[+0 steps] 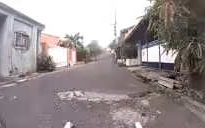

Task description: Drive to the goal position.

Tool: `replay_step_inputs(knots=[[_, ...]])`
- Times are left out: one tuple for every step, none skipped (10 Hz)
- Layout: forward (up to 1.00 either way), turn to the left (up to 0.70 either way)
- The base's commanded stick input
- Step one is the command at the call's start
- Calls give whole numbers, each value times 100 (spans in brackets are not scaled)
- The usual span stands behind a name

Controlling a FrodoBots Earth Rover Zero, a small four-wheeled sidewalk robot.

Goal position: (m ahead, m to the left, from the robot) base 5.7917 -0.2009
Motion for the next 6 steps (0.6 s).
replay_step_inputs(knots=[[70,5],[70,6],[70,0],[70,0],[70,0],[70,0]])
